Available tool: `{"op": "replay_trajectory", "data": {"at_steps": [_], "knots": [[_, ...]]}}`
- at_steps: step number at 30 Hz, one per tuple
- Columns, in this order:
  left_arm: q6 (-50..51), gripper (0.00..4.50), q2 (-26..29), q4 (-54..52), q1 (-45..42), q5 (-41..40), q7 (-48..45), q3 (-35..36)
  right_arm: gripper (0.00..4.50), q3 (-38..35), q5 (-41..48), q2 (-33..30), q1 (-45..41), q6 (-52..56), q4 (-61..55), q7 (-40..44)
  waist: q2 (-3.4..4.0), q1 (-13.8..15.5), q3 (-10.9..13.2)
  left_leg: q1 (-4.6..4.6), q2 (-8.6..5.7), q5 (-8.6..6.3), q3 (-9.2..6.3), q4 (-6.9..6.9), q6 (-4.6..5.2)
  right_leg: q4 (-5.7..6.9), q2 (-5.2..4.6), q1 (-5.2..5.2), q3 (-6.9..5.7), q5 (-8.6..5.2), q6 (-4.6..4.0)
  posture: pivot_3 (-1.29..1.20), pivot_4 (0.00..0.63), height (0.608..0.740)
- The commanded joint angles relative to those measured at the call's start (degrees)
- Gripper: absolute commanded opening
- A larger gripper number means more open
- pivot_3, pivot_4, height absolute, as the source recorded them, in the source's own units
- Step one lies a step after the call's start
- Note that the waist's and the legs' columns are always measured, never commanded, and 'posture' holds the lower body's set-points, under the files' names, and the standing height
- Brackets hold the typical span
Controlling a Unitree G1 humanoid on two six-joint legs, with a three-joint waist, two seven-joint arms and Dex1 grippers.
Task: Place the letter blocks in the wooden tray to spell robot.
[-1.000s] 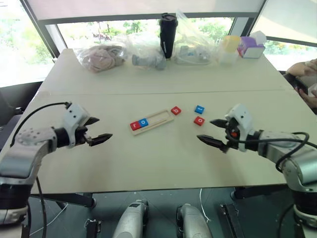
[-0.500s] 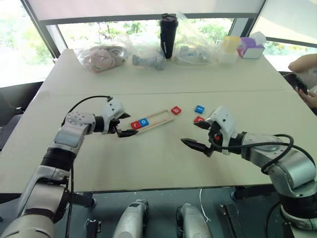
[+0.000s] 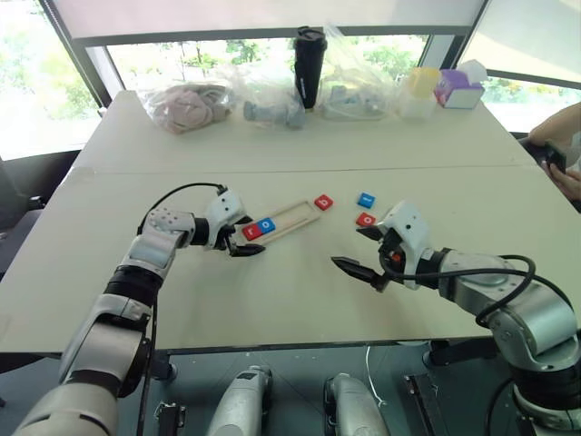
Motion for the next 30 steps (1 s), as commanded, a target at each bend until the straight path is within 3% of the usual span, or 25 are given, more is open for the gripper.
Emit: {"op": "replay_trajectory", "data": {"at_steps": [1,10,19,29,30], "knots": [[-0.37,3.14,0.16,1.25,-0.37,1.92,0.88,-0.18,4.5,-1.22,-0.03,-0.01,-0.03,-1.26,-0.35,-0.14,0.0,-0.02,-0.01,0.02,0.0,0.0,0.0,0.01,0.0,0.0,0.0,0.02,0.0,0.0,0.0,0.0,0.15,0.74],[-0.49,3.14,1.3,-0.97,-0.01,1.5,-0.95,0.33,4.5,-1.76,-0.37,-0.9,-0.16,-1.96,0.98,0.25,0.0,-0.1,-0.01,0.02,0.0,0.0,0.0,0.01,0.0,0.01,-0.01,0.01,0.01,0.01,0.01,0.0,0.15,0.74],[-6.32,3.14,7.76,-13.02,5.99,1.69,-12.82,-3.22,4.5,-4.38,-0.84,-4.95,3.5,-3.33,1.45,2.37,0.01,-0.1,-0.01,-0.1,0.01,-0.03,0.01,-0.1,0.03,-0.04,-0.04,-0.13,0.07,-0.01,-0.02,0.0,0.15,0.74],[-8.07,3.14,7.58,-13.41,6.41,2.09,-13.4,-3.56,4.5,-0.91,-2.49,-4.87,3.78,-4.4,1.36,2.46,0.01,-0.1,-0.01,-0.1,0.01,-0.05,0.0,-0.09,0.05,-0.19,-0.06,-0.06,0.06,-0.02,-0.03,0.0,0.15,0.74],[-8.5,3.65,7.48,-12.95,6.41,2.23,-13.34,-3.58,4.5,-0.39,-2.84,-4.86,3.64,-4.57,1.47,2.47,0.01,-0.09,-0.01,-0.11,0.0,-0.05,0.0,-0.09,0.05,-0.19,-0.06,-0.07,0.06,-0.02,-0.03,0.0,0.15,0.74]]}}
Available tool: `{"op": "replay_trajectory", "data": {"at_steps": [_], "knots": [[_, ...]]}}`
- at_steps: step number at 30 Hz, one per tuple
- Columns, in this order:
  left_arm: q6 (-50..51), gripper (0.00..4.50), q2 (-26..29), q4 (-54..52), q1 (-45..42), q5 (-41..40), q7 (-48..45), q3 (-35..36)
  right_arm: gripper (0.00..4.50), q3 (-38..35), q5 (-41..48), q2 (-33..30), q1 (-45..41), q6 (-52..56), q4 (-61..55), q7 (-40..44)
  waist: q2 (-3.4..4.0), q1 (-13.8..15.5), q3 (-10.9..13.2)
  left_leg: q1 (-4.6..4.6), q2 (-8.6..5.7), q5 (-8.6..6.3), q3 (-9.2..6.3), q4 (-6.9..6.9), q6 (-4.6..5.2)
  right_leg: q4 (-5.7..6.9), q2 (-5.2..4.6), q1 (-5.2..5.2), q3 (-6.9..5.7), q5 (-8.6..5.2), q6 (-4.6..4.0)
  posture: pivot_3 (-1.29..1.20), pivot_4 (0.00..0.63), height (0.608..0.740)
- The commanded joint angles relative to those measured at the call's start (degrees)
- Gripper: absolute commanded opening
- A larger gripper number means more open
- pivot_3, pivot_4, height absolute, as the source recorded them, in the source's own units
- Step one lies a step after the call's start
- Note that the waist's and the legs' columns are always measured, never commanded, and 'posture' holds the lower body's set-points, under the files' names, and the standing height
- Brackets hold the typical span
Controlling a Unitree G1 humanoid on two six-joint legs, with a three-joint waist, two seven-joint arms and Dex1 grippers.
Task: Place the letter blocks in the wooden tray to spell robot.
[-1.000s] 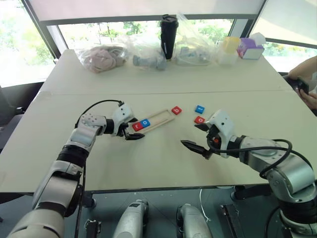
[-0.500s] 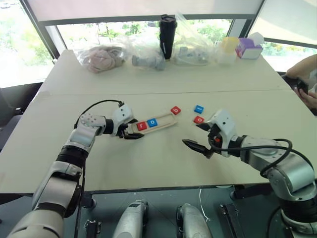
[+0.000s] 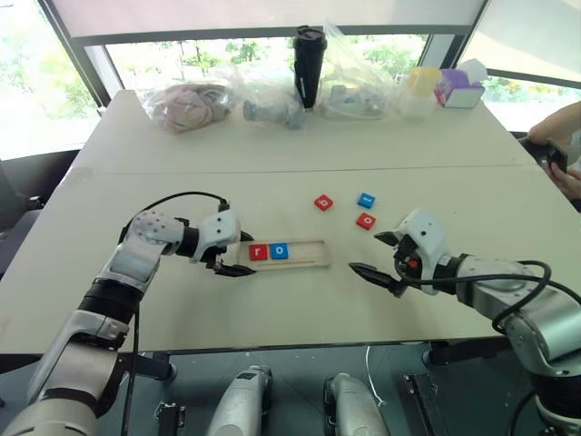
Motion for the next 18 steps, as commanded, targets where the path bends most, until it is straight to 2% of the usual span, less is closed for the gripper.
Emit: {"op": "replay_trajectory", "data": {"at_steps": [1,2,9,12,15,18], "knots": [[-1.83,4.18,-0.04,0.33,0.13,1.59,-0.73,-1.51,4.5,1.14,-1.2,-0.01,-0.81,-1.39,-0.64,0.04,0.0,0.0,0.0,-0.01,0.0,0.0,0.0,0.0,0.0,0.0,0.0,0.0,0.0,0.0,0.0,0.0,0.15,0.74],[-2.07,4.47,-0.17,0.78,0.07,1.58,-0.85,-1.41,4.5,1.9,-1.63,0.02,-1.14,-1.6,-0.53,0.06,0.0,0.0,0.0,-0.01,0.0,0.0,0.01,0.0,0.0,0.0,0.0,0.0,0.0,0.0,0.0,0.0,0.15,0.74],[-4.78,4.47,-0.74,3.43,-0.98,2.68,1.48,-0.26,4.5,9.17,-7.85,3.46,-8.8,-6.7,5.27,-0.78,0.01,-0.07,-0.01,0.06,0.0,0.0,0.01,0.04,0.01,0.02,0.01,0.04,0.0,0.01,0.0,0.0,0.15,0.74],[-2.59,4.47,1.63,1.0,-0.89,1.35,0.46,1.4,4.5,14.01,-11.45,6.57,-14.54,-9.78,10.35,-0.14,0.01,-0.17,0.0,0.06,0.0,0.0,0.01,0.04,0.01,0.07,0.05,0.02,-0.01,0.01,0.01,0.0,0.15,0.74],[8.4,4.47,5.52,-9.56,1.39,-5.1,-2.6,4.95,4.5,17.44,-14.07,10.1,-19.66,-12.67,16.48,0.98,-0.03,-0.78,0.05,0.02,0.01,0.01,0.02,0.02,0.02,0.17,0.1,-0.1,-0.04,0.01,0.02,0.0,0.15,0.74],[20.97,4.47,11.8,-24.15,7.39,-13.35,-4.72,10.02,4.5,21.26,-17.31,12.79,-23.54,-16.85,23.6,3.24,-0.02,-1.46,0.07,-0.08,-0.02,0.01,0.0,-0.02,0.02,0.26,0.12,-0.2,-0.03,0.11,0.2,0.0,0.15,0.74]]}}
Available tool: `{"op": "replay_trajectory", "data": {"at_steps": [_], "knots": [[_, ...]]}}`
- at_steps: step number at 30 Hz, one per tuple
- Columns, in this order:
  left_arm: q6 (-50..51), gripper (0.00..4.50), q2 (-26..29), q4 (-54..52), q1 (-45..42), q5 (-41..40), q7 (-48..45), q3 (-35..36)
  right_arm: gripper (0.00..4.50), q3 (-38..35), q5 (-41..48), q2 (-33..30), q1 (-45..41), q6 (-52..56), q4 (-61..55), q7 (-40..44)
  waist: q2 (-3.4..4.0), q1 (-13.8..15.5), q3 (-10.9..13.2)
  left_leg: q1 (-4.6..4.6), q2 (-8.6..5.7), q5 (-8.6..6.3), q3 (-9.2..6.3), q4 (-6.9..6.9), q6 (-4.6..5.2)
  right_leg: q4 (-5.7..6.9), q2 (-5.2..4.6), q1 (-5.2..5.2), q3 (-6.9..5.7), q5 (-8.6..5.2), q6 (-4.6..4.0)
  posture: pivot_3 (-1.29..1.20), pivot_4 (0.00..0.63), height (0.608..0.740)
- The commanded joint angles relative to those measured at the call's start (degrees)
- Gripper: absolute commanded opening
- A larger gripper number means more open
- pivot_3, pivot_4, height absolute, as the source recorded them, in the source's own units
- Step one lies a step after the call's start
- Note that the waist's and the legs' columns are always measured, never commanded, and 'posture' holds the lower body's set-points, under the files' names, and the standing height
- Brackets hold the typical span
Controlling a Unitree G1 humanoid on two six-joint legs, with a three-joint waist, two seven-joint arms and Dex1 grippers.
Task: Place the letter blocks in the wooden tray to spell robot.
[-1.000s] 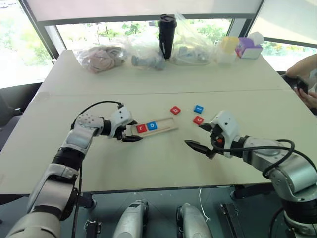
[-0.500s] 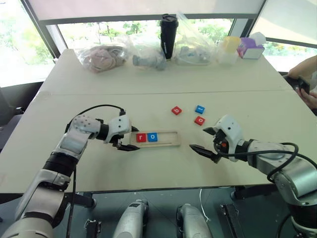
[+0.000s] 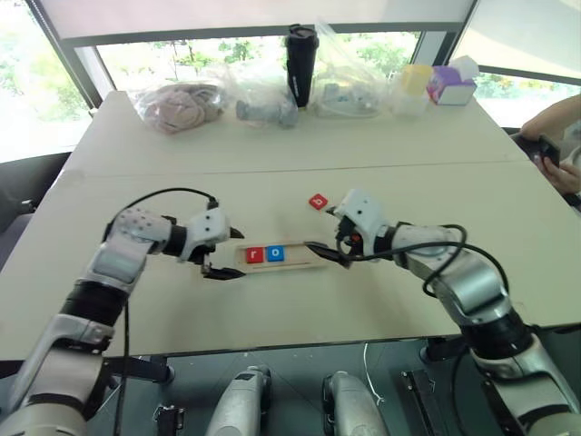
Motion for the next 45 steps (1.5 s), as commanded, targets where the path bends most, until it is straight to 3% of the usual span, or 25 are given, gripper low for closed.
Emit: {"op": "replay_trajectory", "data": {"at_steps": [1,7,11,17,30,33,38,42,45], "knots": [[12.68,4.47,6.14,-16.17,5.79,-9.5,-1.44,7.34,4.5,3.3,-3.89,2.07,-3.6,-5.7,6.14,2.86,0.0,-0.51,0.01,0.0,0.0,-0.01,0.01,0.0,-0.01,0.01,0.08,-0.03,0.0,0.0,0.01,0.0,0.15,0.74],[23.48,4.47,9.33,-26.19,12.86,-16.39,5.86,17.46,4.5,3.91,-7.18,4.1,-5.54,-10.77,12.21,5.01,0.02,-0.26,0.03,0.08,0.0,0.0,-0.02,-0.03,-0.02,0.06,0.16,-0.01,0.01,-0.08,-0.14,0.0,0.15,0.74],[28.36,4.47,8.67,-29.86,15.75,-19.99,11.17,22.28,4.5,-0.33,-8.44,7.65,-8.78,-12.14,19.0,0.17,0.03,-0.4,0.03,0.27,0.01,-0.05,-0.03,0.0,-0.14,0.05,0.17,-0.02,0.04,-0.11,-0.2,0.0,0.15,0.74],[30.56,4.47,8.34,-33.1,19.01,-22.22,15.82,23.81,4.5,-9.08,-5.61,14.07,-16.14,-6.14,32.85,-5.55,0.03,-0.4,0.02,0.27,0.01,0.0,0.0,-0.1,-0.15,0.09,0.21,-0.05,0.1,0.0,-0.04,0.0,0.15,0.74],[31.63,4.47,7.25,-35.22,19.73,-25.18,22.16,23.42,4.5,-10.45,-8.83,18.94,-28.27,-12.44,61.35,-5.23,0.05,-0.8,0.03,0.26,0.01,0.06,0.09,-0.35,-0.22,0.11,0.26,-0.1,0.18,0.03,-0.05,0.0,0.15,0.74],[32.07,4.5,7.6,-35.82,20.14,-25.87,23.14,23.89,3.69,-9.71,-10.28,19.62,-29.32,-14.67,63.72,-4.75,0.05,-0.82,0.03,0.26,0.01,0.07,0.09,-0.38,-0.23,0.11,0.27,-0.11,0.18,0.04,-0.04,0.0,0.15,0.74],[32.11,4.5,7.74,-35.8,19.73,-26.29,23.95,23.33,1.15,-9.44,-12.14,19.81,-29.7,-15.31,64.2,-4.56,0.05,-0.8,0.03,0.27,0.01,0.08,0.08,-0.38,-0.25,0.13,0.29,-0.12,0.18,0.04,-0.04,0.0,0.15,0.74],[31.08,4.5,7.46,-34.79,18.52,-26.21,23.66,21.77,1.17,-10.75,-11.96,18.71,-29.14,-13.58,59.6,-4.83,0.05,-0.73,0.03,0.27,0.0,0.08,0.08,-0.37,-0.27,0.12,0.29,-0.12,0.18,0.04,-0.04,0.0,0.15,0.74],[30.66,4.5,6.76,-34.5,17.07,-26.5,23.3,20.21,1.17,-13.02,-9.37,15.13,-24.7,-5.62,42.71,-3.24,0.08,-0.33,0.05,0.24,0.0,0.09,0.08,-0.37,-0.27,0.13,0.29,-0.14,0.18,0.04,-0.04,0.0,0.15,0.74]]}}
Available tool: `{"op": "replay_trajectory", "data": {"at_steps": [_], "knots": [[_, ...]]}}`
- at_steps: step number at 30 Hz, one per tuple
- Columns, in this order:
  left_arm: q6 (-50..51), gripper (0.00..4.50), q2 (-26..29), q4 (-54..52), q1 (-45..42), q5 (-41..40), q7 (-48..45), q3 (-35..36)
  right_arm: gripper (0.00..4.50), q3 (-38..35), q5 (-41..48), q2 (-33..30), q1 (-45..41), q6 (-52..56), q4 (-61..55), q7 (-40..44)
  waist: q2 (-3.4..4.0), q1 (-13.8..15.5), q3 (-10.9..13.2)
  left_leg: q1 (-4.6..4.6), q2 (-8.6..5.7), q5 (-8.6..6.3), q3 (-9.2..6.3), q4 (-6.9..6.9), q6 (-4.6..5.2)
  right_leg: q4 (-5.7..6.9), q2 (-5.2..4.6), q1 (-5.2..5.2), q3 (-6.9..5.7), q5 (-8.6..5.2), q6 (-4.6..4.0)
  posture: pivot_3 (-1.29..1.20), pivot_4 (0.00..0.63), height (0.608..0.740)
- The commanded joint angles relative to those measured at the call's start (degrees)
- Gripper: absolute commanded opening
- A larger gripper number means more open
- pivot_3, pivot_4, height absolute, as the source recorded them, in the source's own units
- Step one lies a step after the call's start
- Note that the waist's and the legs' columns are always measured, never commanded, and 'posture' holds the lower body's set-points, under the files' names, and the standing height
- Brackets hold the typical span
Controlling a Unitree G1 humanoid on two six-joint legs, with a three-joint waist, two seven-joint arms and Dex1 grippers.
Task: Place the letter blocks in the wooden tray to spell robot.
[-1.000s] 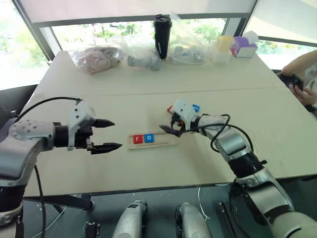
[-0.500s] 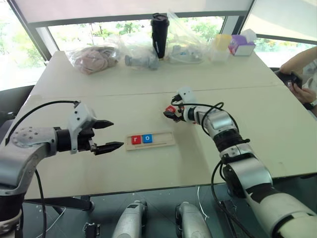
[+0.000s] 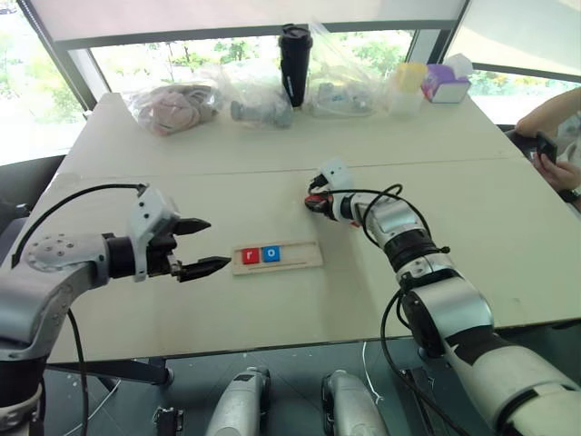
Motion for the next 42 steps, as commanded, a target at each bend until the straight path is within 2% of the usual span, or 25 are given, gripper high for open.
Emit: {"op": "replay_trajectory", "data": {"at_steps": [1,4,6,8,10,12,17,21,30,36,37,39,42], "knots": [[-1.34,4.5,-0.77,-0.4,-1.88,-0.99,-0.47,-0.85,1.17,-3.93,3.6,-5.11,4.53,10.21,-23.88,1.55,0.01,0.45,0.01,-0.03,-0.01,0.0,-0.01,-0.01,0.0,-0.01,-0.01,0.0,0.0,0.0,0.0,0.0,0.15,0.74],[-2.29,4.5,-0.26,-2.08,-2.15,0.45,-1.14,-3.83,1.17,-8.13,7.97,-8.7,12.91,26.6,-47.5,0.15,-0.01,0.89,-0.01,-0.15,-0.04,0.0,-0.03,-0.04,0.01,-0.02,-0.06,-0.18,0.0,0.0,0.01,0.0,0.15,0.74],[-2.4,4.5,-0.76,-2.69,-2.93,0.29,-1.23,-5.2,1.17,-12.04,9.97,-8.28,17.6,37.97,-59.83,-3.15,-0.02,0.96,-0.02,-0.16,-0.04,0.0,0.01,-0.08,0.03,-0.02,-0.08,-0.13,0.02,0.0,0.02,0.0,0.15,0.74],[-2.4,4.5,-1.64,-2.31,-4.0,-0.4,-1.01,-5.64,1.17,-15.58,10.05,-6.09,20.75,47.58,-69.45,-7.18,-0.01,0.72,-0.02,-0.15,0.01,0.0,0.01,-0.11,0.03,0.01,-0.09,-0.18,0.02,0.0,0.0,0.0,0.15,0.74],[-3.21,4.5,-1.9,-0.81,-4.66,0.25,-1.59,-6.47,1.17,-20.18,6.57,-0.61,22.58,58.21,-78.09,-13.07,-0.01,0.31,-0.02,-0.16,0.07,0.0,0.0,-0.1,0.03,0.04,-0.12,-0.22,0.02,-0.11,-0.18,0.0,0.15,0.74],[-4.07,4.5,-1.87,0.62,-5.0,0.87,-2.37,-7.2,1.17,-23.16,3.67,4.67,25.14,63.68,-84.27,-18.37,0.06,0.22,-0.06,-0.15,0.1,0.0,-0.02,-0.09,0.0,0.05,-0.08,-0.29,0.08,-0.07,-0.3,0.0,0.15,0.74],[-5.24,4.5,0.48,1.92,-4.95,1.55,-6.23,-8.66,1.17,-23.18,2.42,13.18,34.28,64.31,-93.92,-25.3,0.1,0.35,-0.08,-0.14,0.07,-0.06,-0.01,-0.09,-0.09,-0.04,-0.07,-0.52,0.07,-0.06,-0.35,0.0,0.15,0.74],[-6.36,4.5,2.49,1.87,-4.87,1.93,-9.62,-10.02,1.17,-20.96,2.5,17.68,38.58,64.31,-95.99,-28.89,0.11,0.2,-0.08,-0.23,0.01,-0.06,0.06,-0.1,-0.1,-0.09,-0.1,-0.6,0.14,-0.06,-0.34,0.0,0.15,0.74],[-7.67,4.5,1.25,0.9,-4.26,4.38,-8.62,-12.99,1.17,-19.69,4.0,19.9,41.27,64.31,-93.29,-30.91,0.11,0.24,-0.08,-0.2,0.05,-0.07,0.03,-0.13,-0.11,-0.1,-0.14,-0.61,0.14,-0.06,-0.36,0.0,0.15,0.74],[-7.99,4.5,1.44,1.17,-3.21,4.88,-8.47,-12.76,4.23,-18.58,4.46,18.41,42.76,64.31,-91.92,-31.73,0.11,0.19,-0.08,-0.19,0.05,-0.06,0.03,-0.2,-0.1,-0.11,-0.13,-0.63,0.14,-0.06,-0.36,0.0,0.15,0.74],[-8.02,4.5,1.53,1.35,-3.13,4.98,-8.49,-12.63,4.49,-18.16,5.06,17.02,42.88,64.31,-91.94,-31.15,0.11,0.19,-0.08,-0.19,0.05,-0.06,0.03,-0.22,-0.1,-0.12,-0.13,-0.63,0.14,-0.06,-0.36,0.0,0.15,0.74],[-8.08,4.5,1.87,1.71,-2.92,5.1,-8.75,-12.13,4.49,-18.47,8.01,12.39,41.38,64.31,-92.36,-27.69,0.12,0.19,-0.08,-0.2,0.05,-0.06,0.04,-0.23,-0.1,-0.13,-0.13,-0.64,0.14,-0.06,-0.36,0.0,0.15,0.74],[-8.33,4.5,2.85,2.51,-2.86,5.22,-9.73,-11.47,4.49,-22.16,16.72,-2.4,32.29,63.9,-91.46,-13.67,0.29,0.2,0.08,-0.21,0.04,-0.06,0.07,-0.14,-0.09,-0.17,-0.15,-0.59,0.12,-0.06,-0.36,0.0,0.15,0.74]]}}
